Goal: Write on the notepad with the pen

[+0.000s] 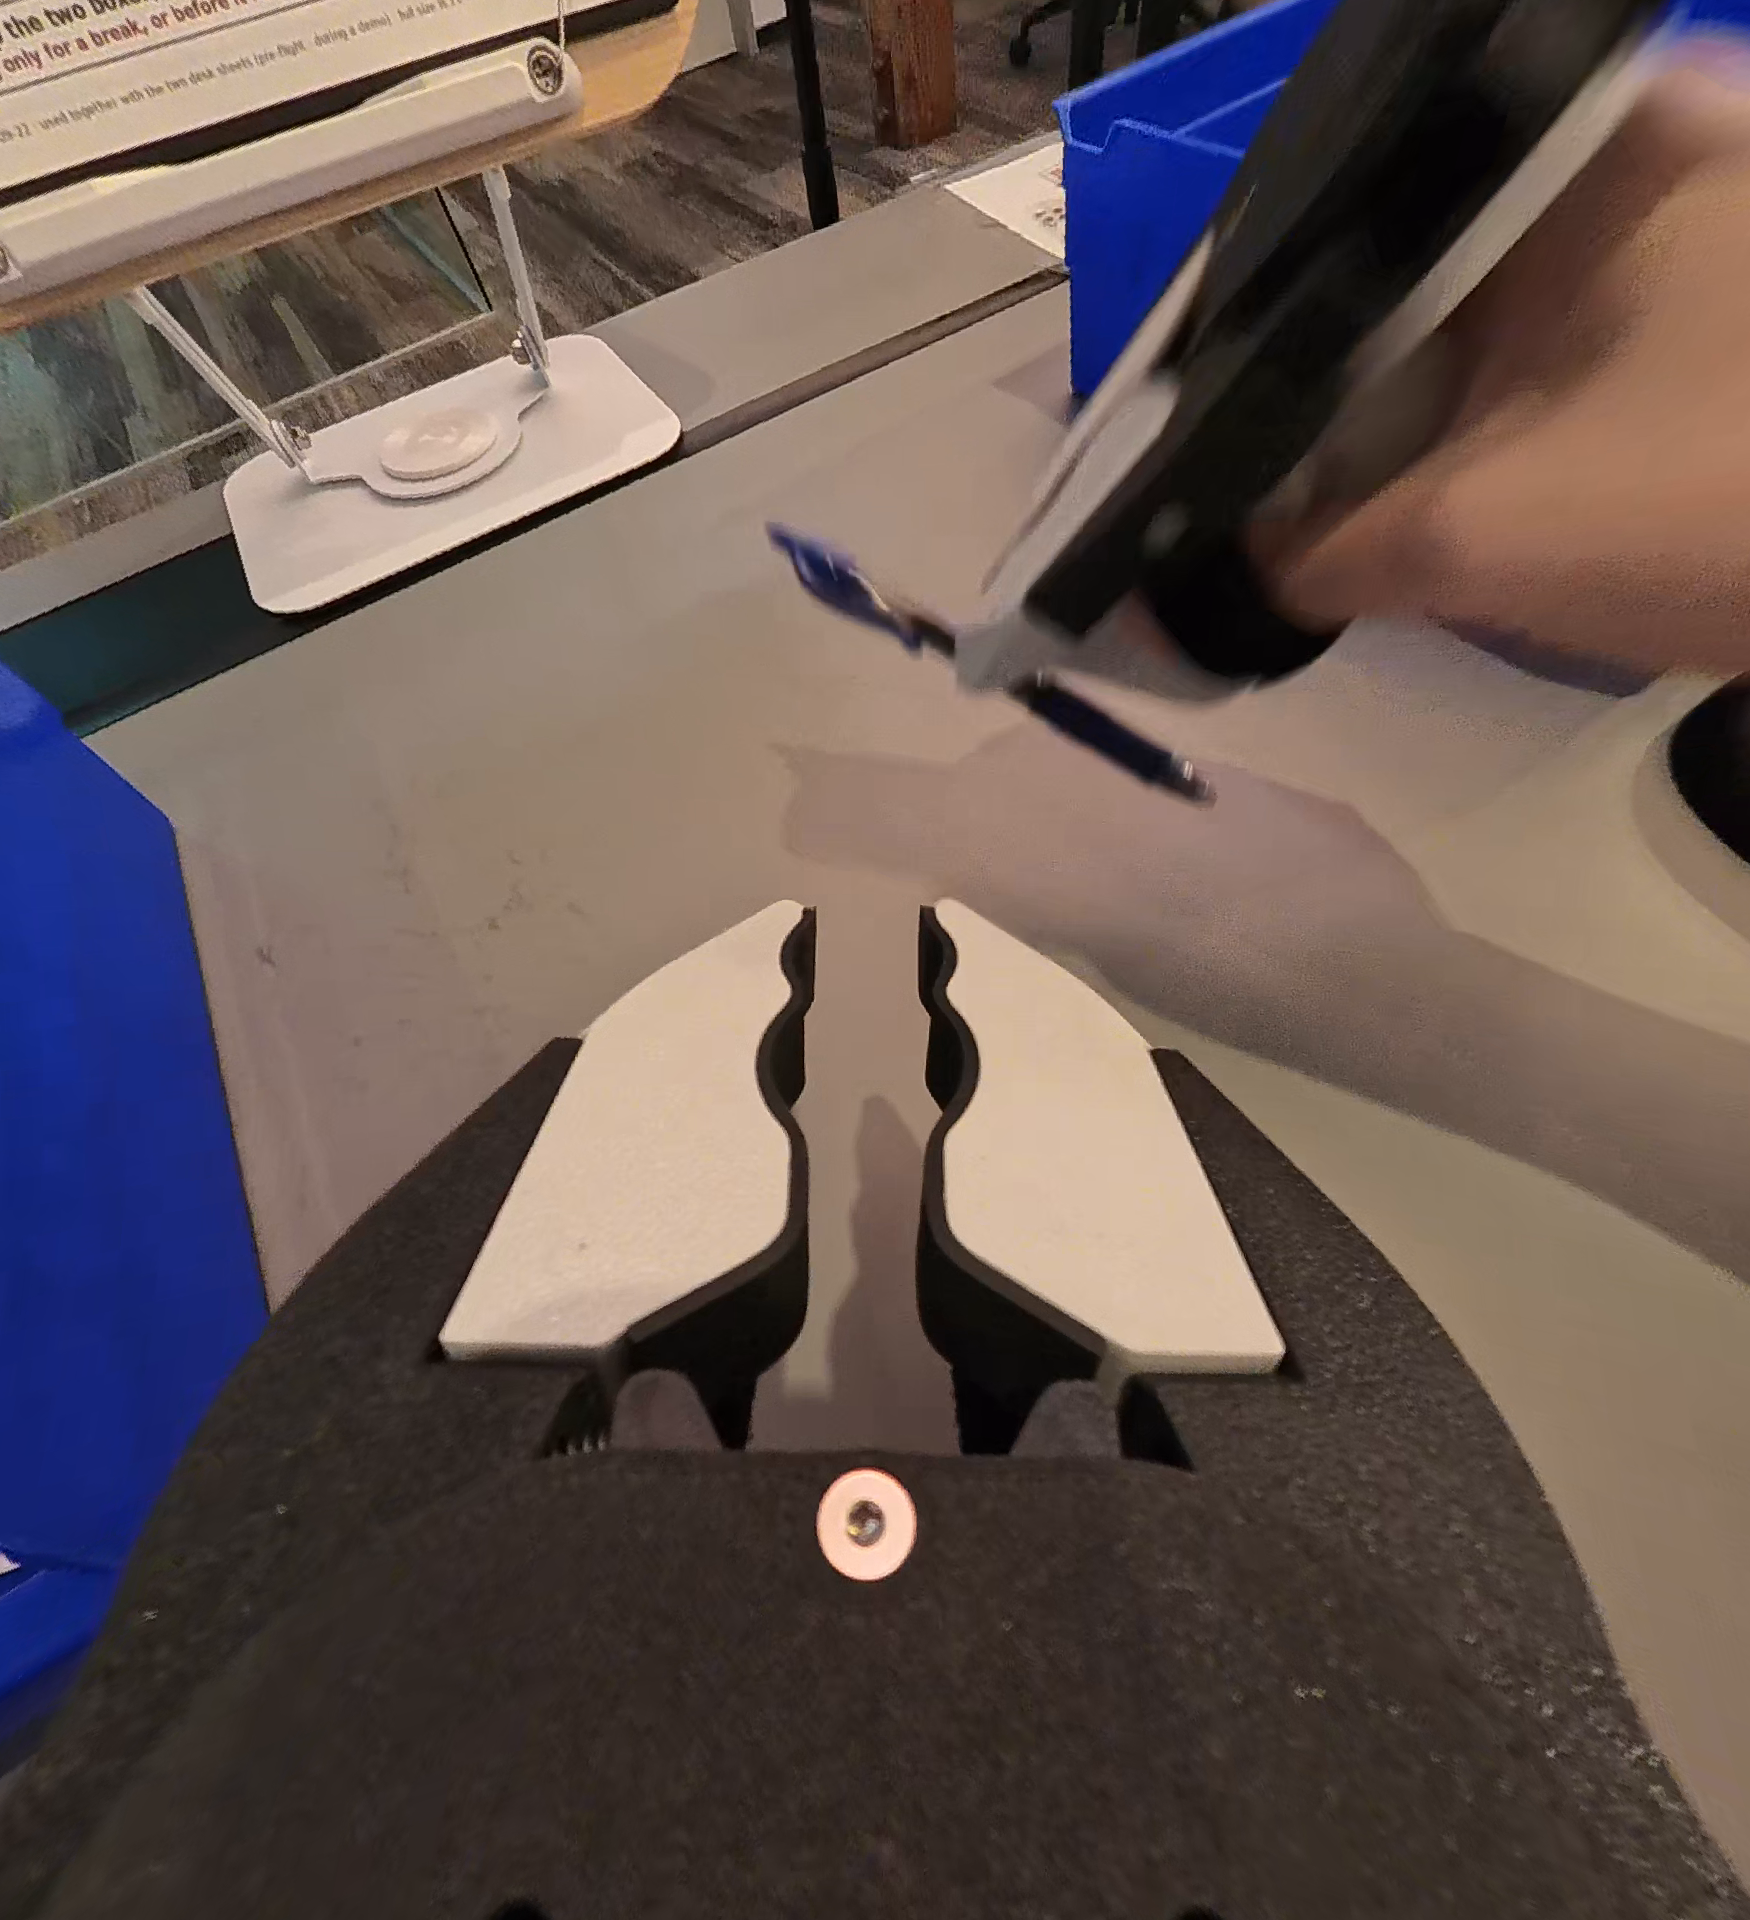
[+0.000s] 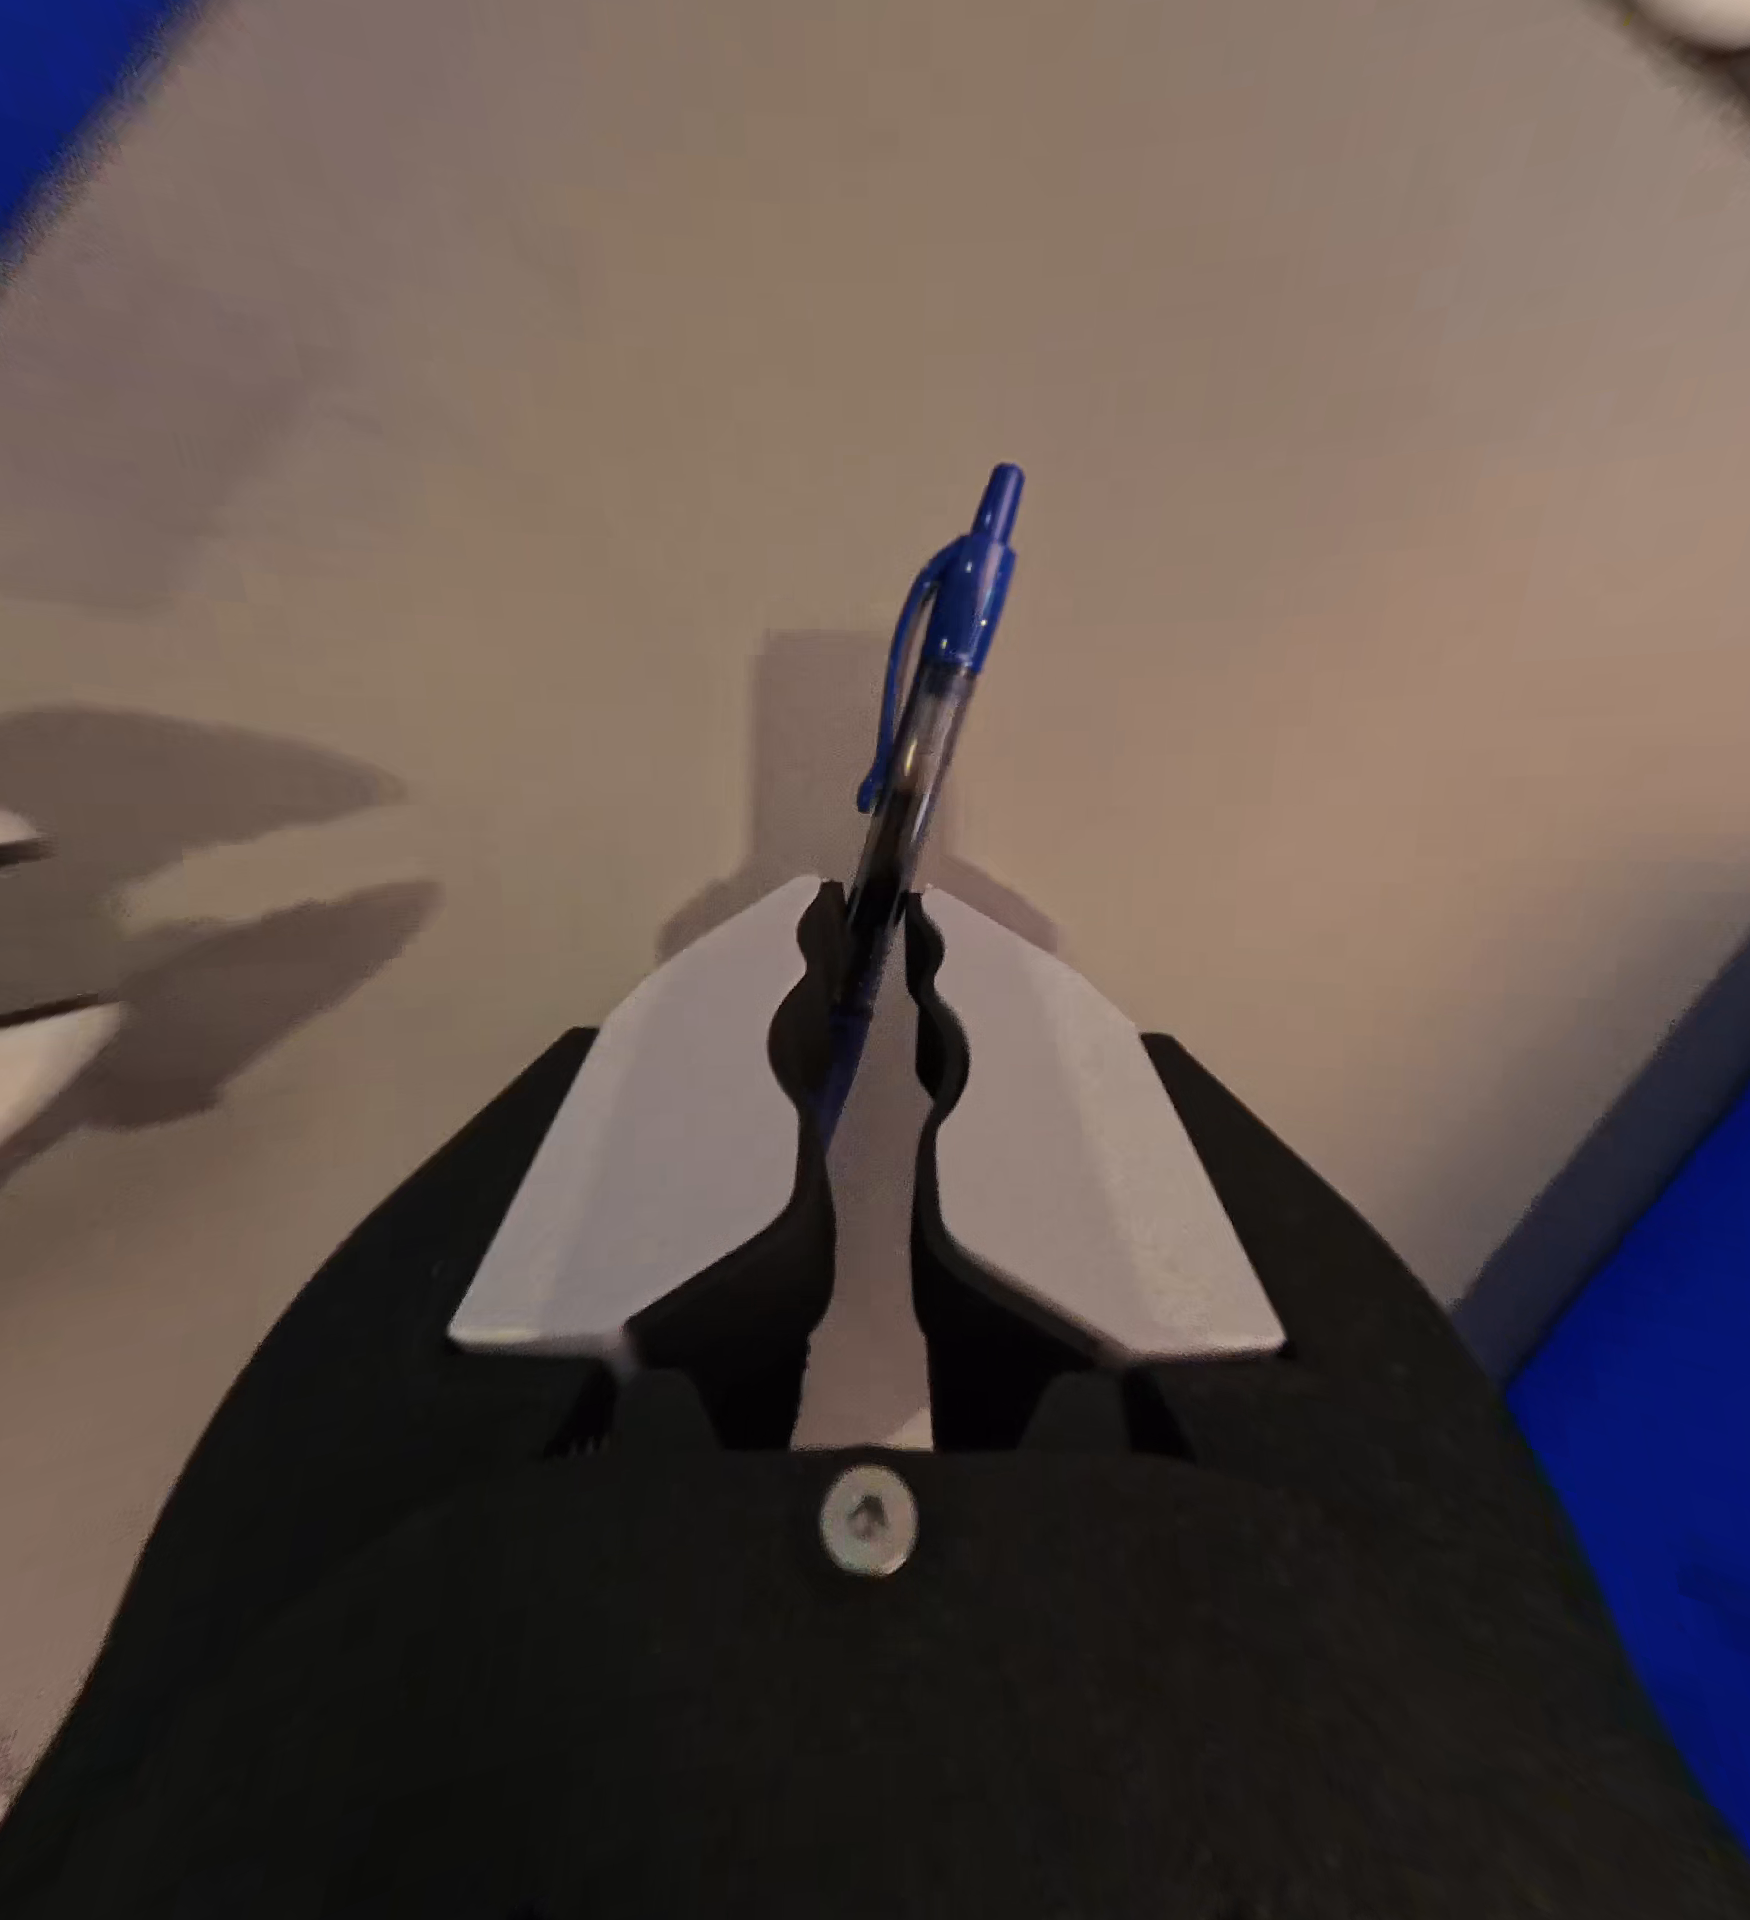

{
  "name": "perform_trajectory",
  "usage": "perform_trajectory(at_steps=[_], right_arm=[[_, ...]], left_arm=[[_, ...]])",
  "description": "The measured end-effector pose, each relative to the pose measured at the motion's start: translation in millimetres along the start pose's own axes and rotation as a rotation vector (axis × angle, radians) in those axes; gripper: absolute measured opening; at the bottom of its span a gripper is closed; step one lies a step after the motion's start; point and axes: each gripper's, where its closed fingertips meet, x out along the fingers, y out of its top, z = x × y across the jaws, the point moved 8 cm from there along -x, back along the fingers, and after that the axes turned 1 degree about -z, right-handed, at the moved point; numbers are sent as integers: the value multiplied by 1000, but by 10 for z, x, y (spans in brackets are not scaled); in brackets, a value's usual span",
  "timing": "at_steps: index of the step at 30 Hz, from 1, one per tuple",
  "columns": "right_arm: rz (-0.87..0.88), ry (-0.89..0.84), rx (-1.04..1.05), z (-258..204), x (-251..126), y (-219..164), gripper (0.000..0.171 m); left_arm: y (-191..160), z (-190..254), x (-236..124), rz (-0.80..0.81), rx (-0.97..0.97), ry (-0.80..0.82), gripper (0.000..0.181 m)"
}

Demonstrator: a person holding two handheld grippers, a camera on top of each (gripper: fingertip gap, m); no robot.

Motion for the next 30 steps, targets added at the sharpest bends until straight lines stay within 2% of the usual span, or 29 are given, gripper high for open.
perform_trajectory(at_steps=[3, 5, 7, 9, 11, 13, 16, 20, 24, 30], right_arm=[[190, -19, -70, 17, -808, 201, 11], [310, -50, -28, 331, -1460, 260, 10], [298, -70, 69, 817, -1914, 192, 10], [203, -121, 176, 1383, -2047, 31, 10], [114, -133, 296, 1863, -1932, -214, 11], [45, -90, 388, 2129, -1660, -494, 11], [-54, -21, 477, 2277, -1156, -873, 11], [-135, 23, 537, 2326, -646, -1168, 11], [-182, 8, 540, 2342, -439, -1262, 11], [-208, -22, 529, 2377, -398, -1294, 11]], left_arm=[[-23, -23, -31, -11, 10, 9, 18], [-30, -54, -73, -12, 7, 12, 18], [-26, -89, -119, -2, -5, 15, 18], [-12, -113, -152, 9, -14, 16, 18], [4, -121, -166, 18, -17, 17, 18], [19, -114, -160, 22, -18, 13, 18], [36, -92, -128, 8, -8, 8, 18], [53, -67, -122, 0, 7, 13, 18], [42, -63, -128, -5, 4, 17, 18], [10, -70, -117, -17, -1, 20, 18]])
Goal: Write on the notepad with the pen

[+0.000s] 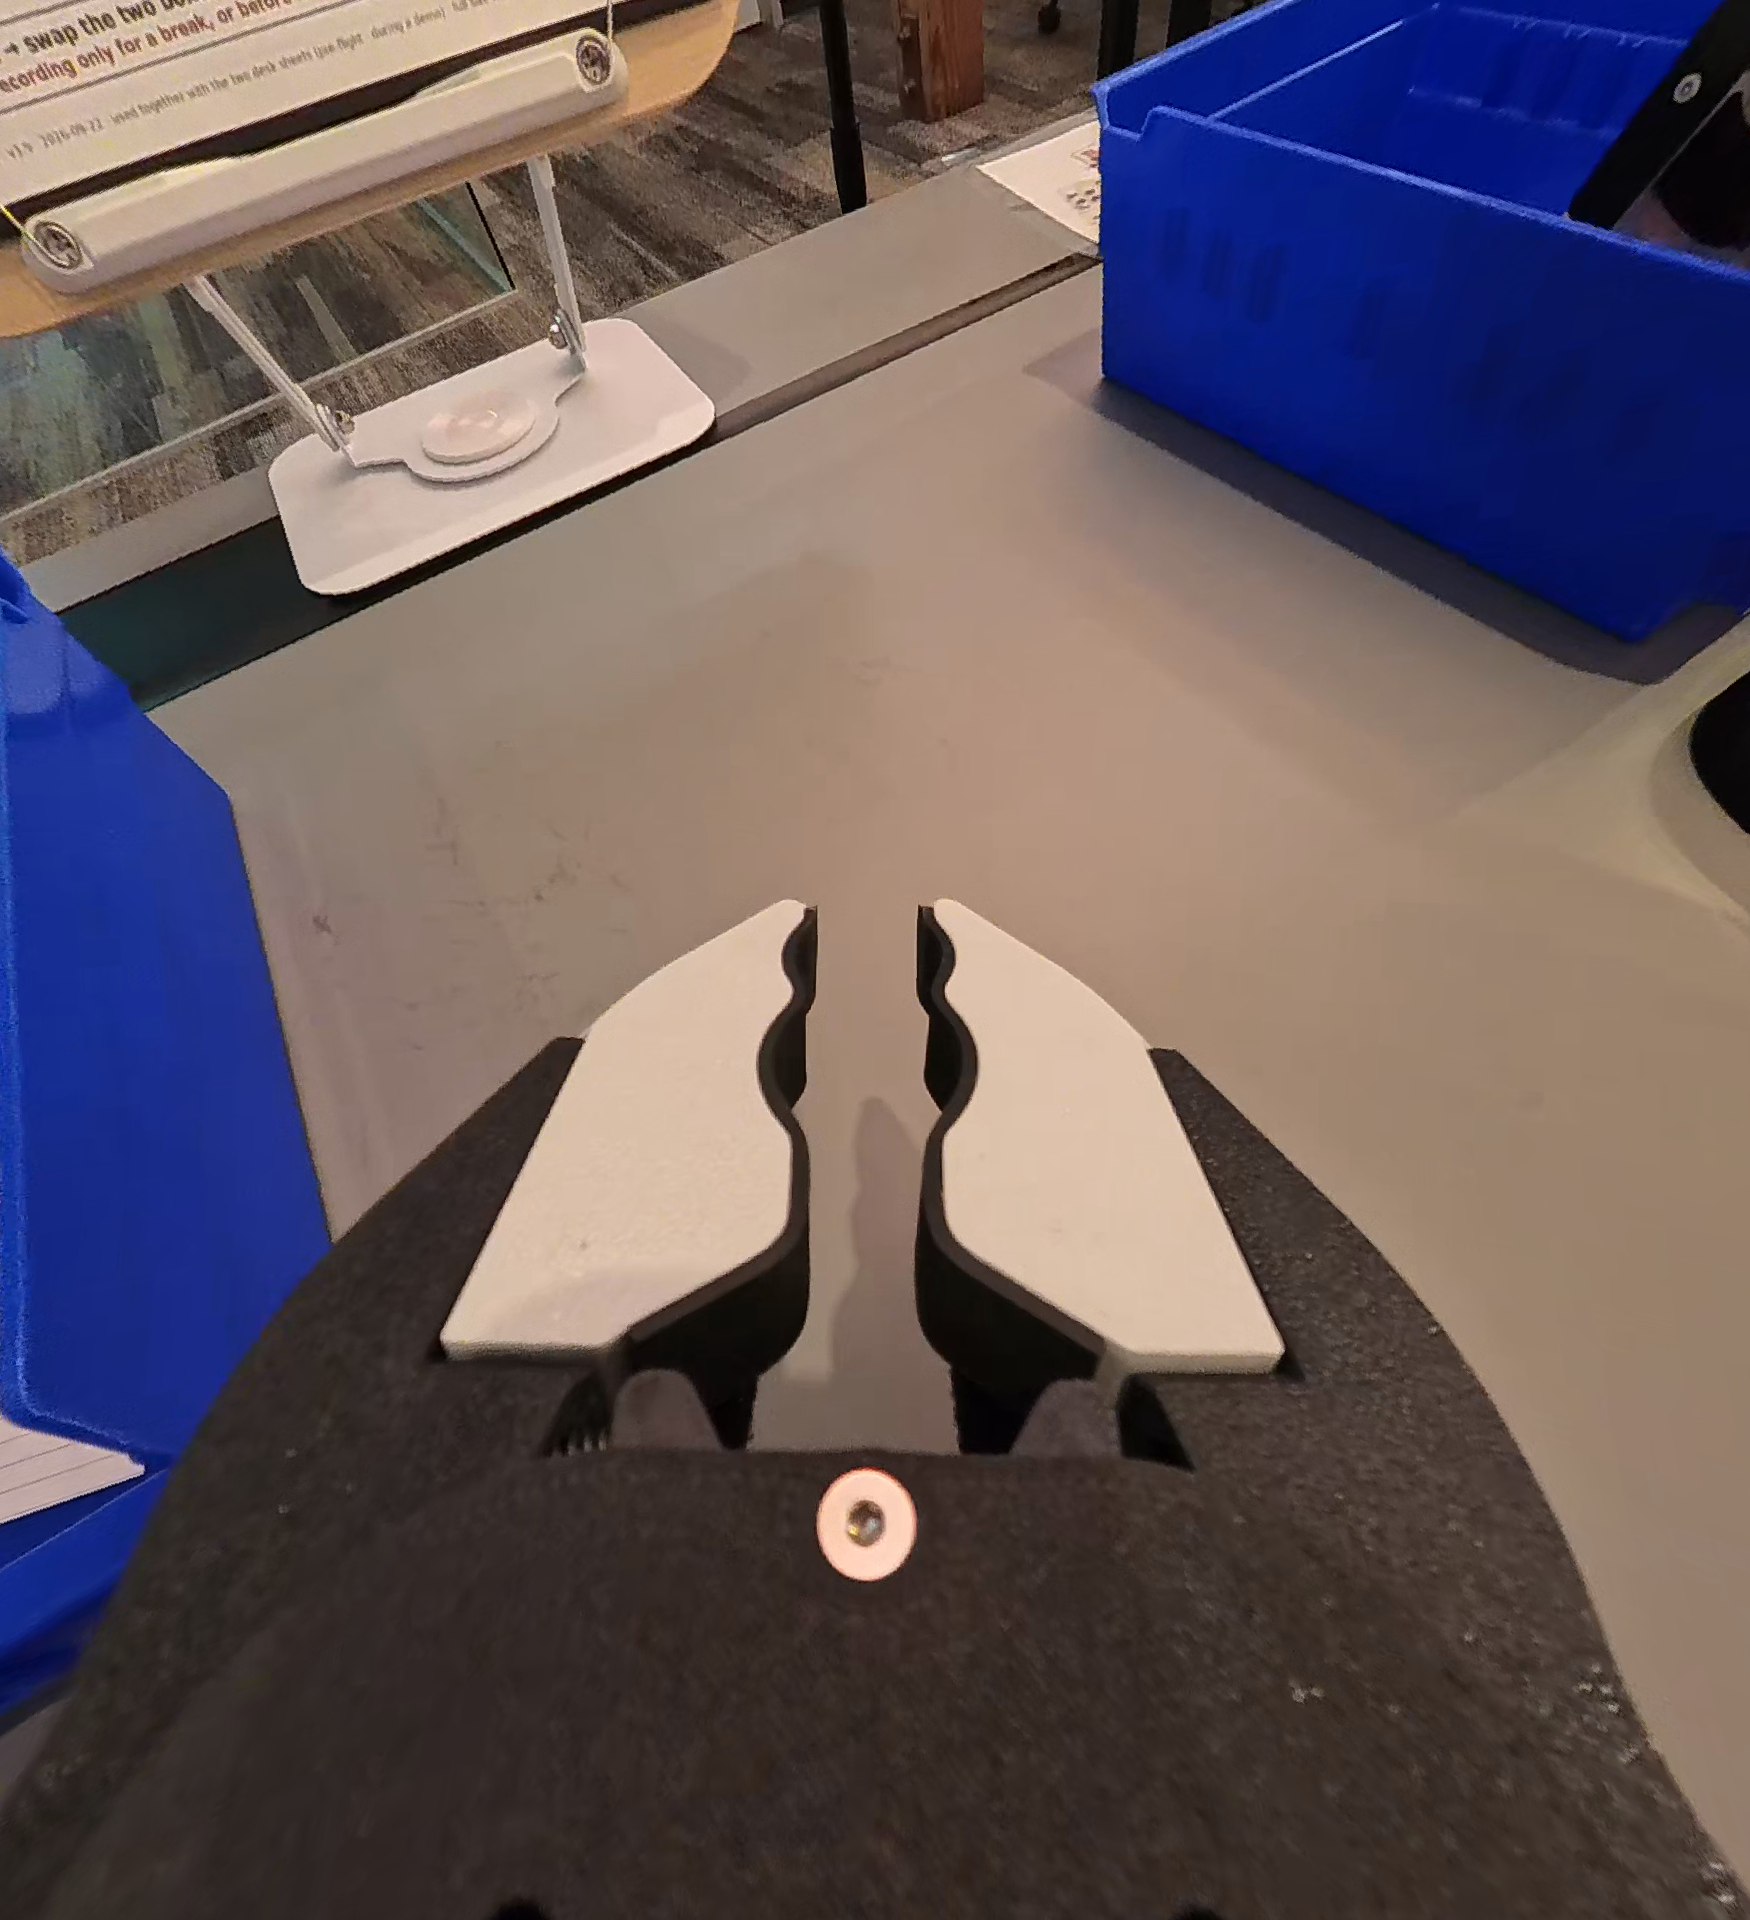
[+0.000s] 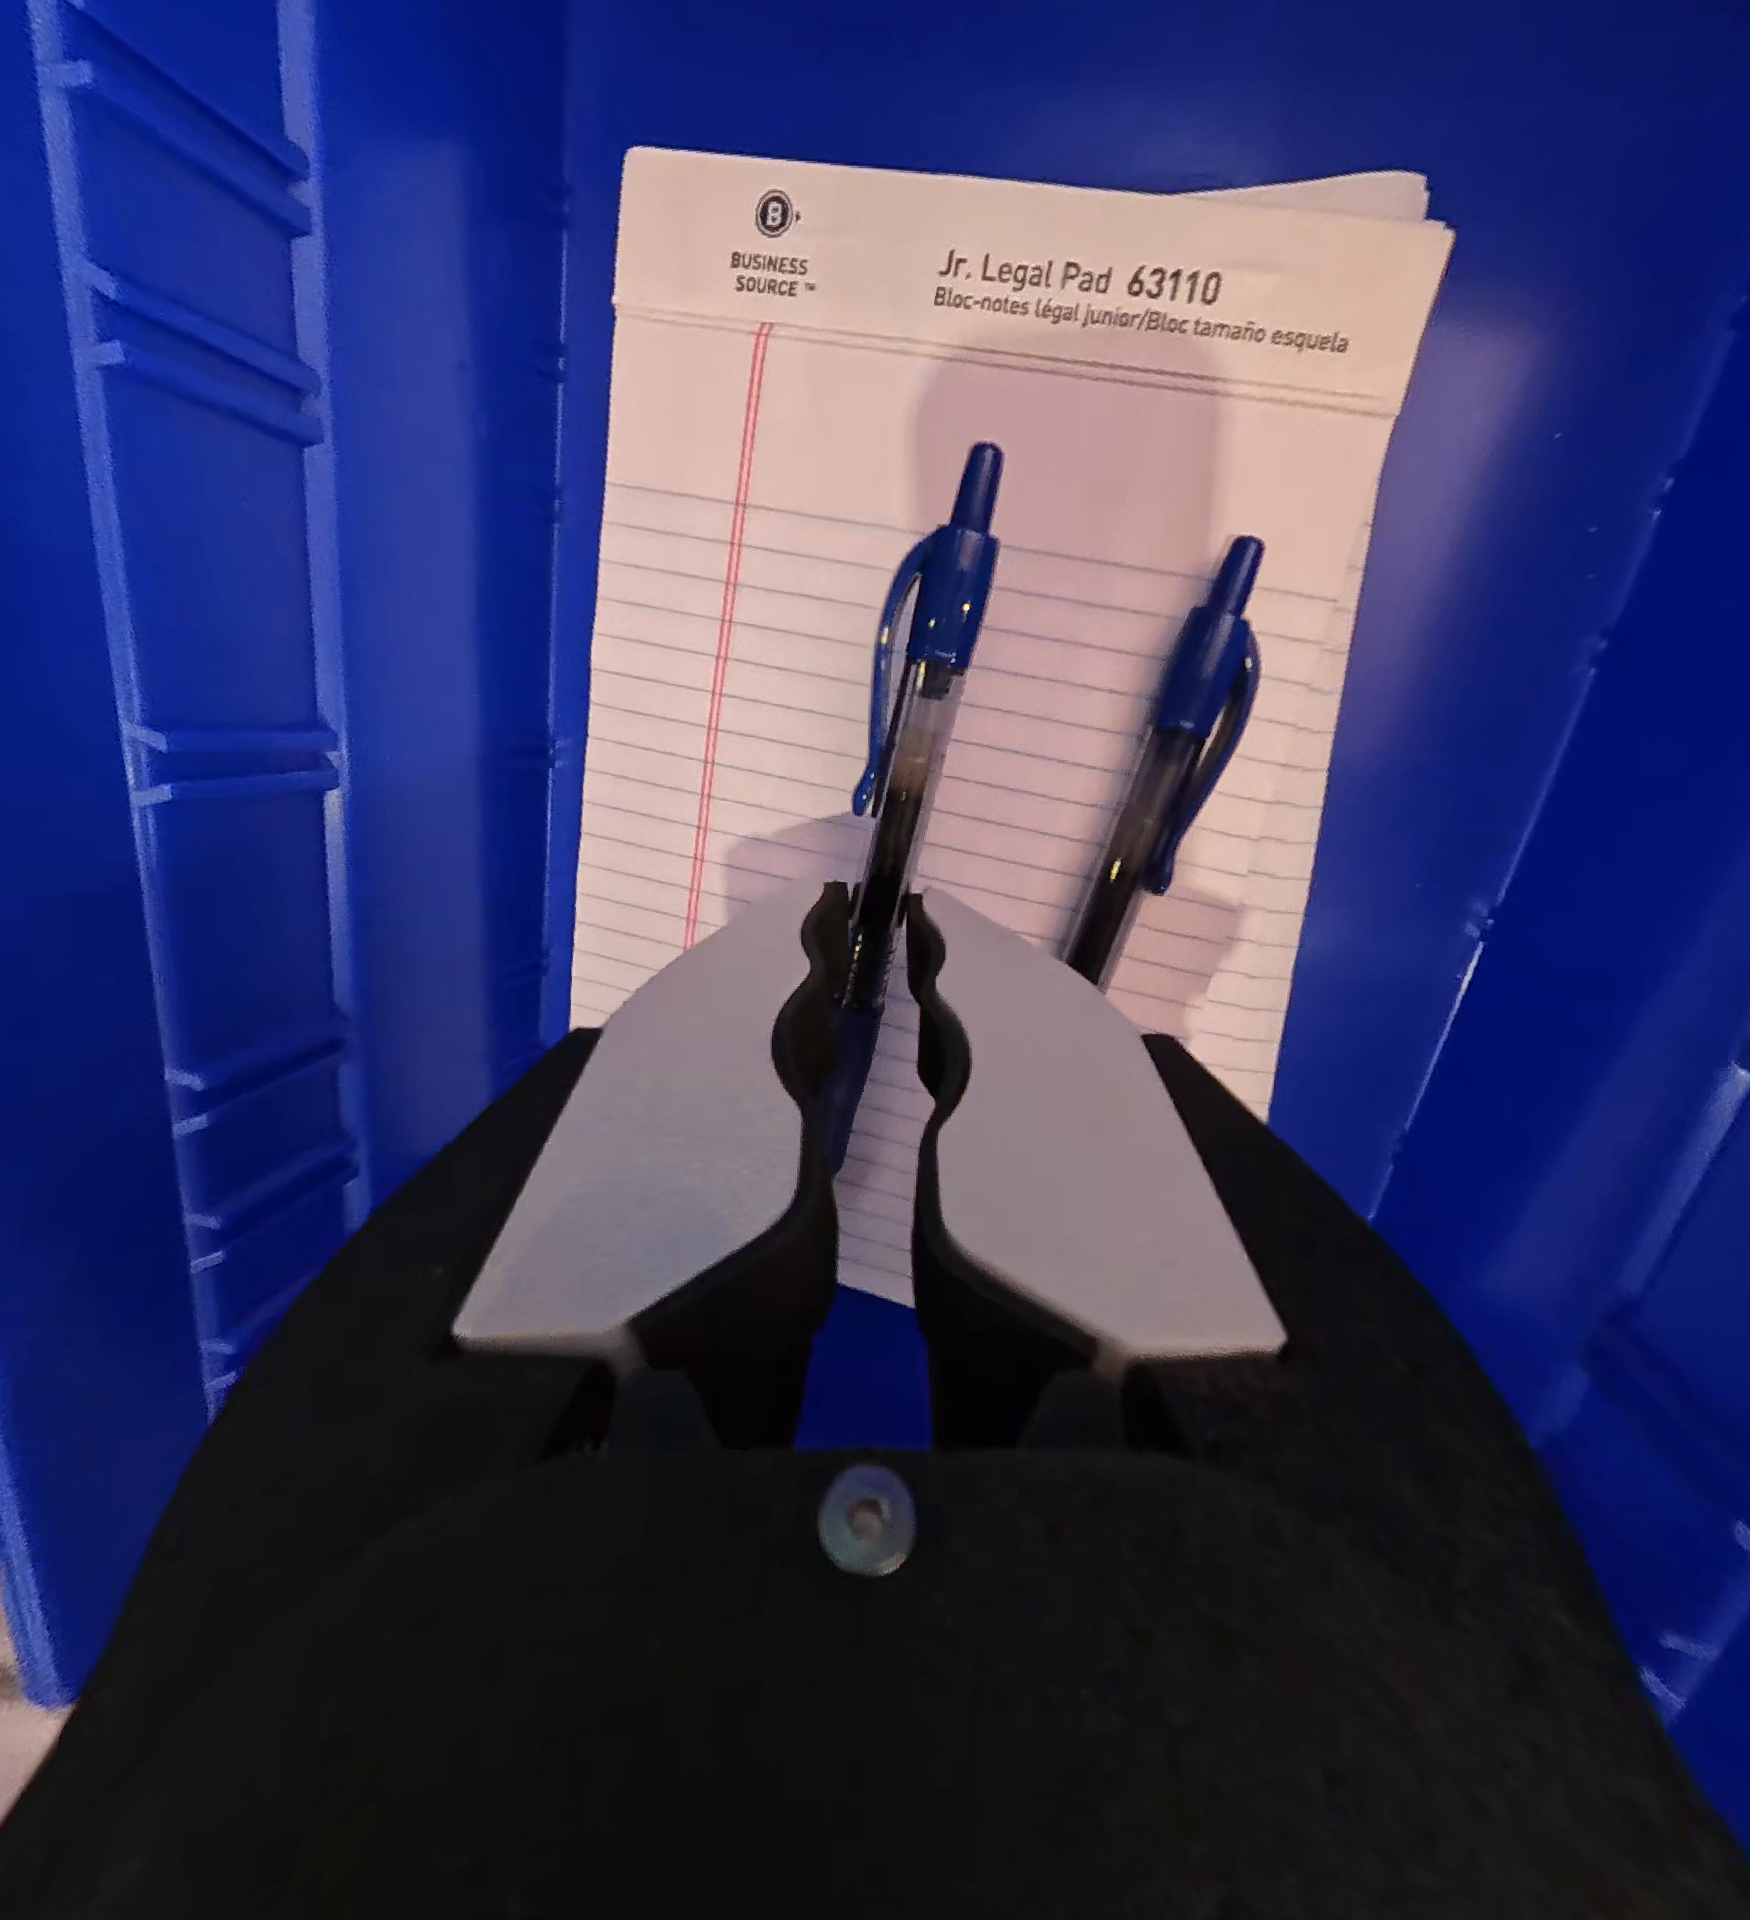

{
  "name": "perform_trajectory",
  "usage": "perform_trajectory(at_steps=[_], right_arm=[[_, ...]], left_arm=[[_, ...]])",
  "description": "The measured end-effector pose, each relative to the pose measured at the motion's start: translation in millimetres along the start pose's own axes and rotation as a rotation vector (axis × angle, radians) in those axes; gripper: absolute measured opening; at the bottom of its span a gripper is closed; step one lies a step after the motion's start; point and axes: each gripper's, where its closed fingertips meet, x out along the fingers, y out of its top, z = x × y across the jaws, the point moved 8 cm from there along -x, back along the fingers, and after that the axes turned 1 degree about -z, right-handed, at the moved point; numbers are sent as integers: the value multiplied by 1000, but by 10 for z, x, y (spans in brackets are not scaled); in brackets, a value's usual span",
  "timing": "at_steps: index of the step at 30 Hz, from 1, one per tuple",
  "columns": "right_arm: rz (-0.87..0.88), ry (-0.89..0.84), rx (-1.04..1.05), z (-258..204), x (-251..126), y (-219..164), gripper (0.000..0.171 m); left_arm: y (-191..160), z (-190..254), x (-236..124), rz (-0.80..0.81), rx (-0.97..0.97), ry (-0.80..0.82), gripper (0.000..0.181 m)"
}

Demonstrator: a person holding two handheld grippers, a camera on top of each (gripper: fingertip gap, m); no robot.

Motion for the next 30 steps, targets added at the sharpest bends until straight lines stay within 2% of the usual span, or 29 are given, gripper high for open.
perform_trajectory(at_steps=[6, 7, 8, 9, 12, 15, 17, 18, 20, 21, 22, 23, 24, 27, 30], right_arm=[[-46, -21, -10, 25, 87, -30, 11], [-30, -25, -10, 28, 76, -28, 14], [-4, -34, -15, 25, 30, -27, 31], [39, -22, -37, -16, -67, -45, 36], [288, -89, -175, -190, -631, -162, 41], [638, -215, -300, -267, -1284, -283, 57], [827, -176, -348, -247, -1538, -319, 73], [890, -117, -368, -211, -1589, -337, 73], [916, 46, -339, -78, -1557, -363, 76], [895, 147, -307, -14, -1512, -373, 75], [885, 251, -295, 30, -1484, -390, 63], [910, 327, -302, 59, -1492, -422, 41], [984, 358, -332, 77, -1528, -464, 28], [1263, 189, -333, 210, -1707, -592, 25], [1373, 157, -333, 313, -1826, -696, 24]], left_arm=[[23, 1, 6, 2, 2, 4, 20], [29, -10, -7, 14, -3, 16, 22], [35, -22, -37, 28, -8, 26, 23], [40, -35, -88, 38, -10, 31, 24], [30, -143, -329, 65, 7, 82, 25], [10, -316, -551, 104, -28, 121, 26], [3, -407, -617, 134, -50, 136, 26], [0, -449, -625, 156, -49, 157, 29], [-2, -519, -628, 218, -39, 208, 36], [-5, -542, -632, 240, -37, 226, 37], [-8, -562, -639, 256, -38, 238, 38], [-11, -582, -651, 267, -40, 246, 38], [-17, -603, -665, 271, -44, 251, 38], [-40, -690, -721, 248, -52, 283, 39], [-68, -798, -798, 219, -57, 329, 40]])
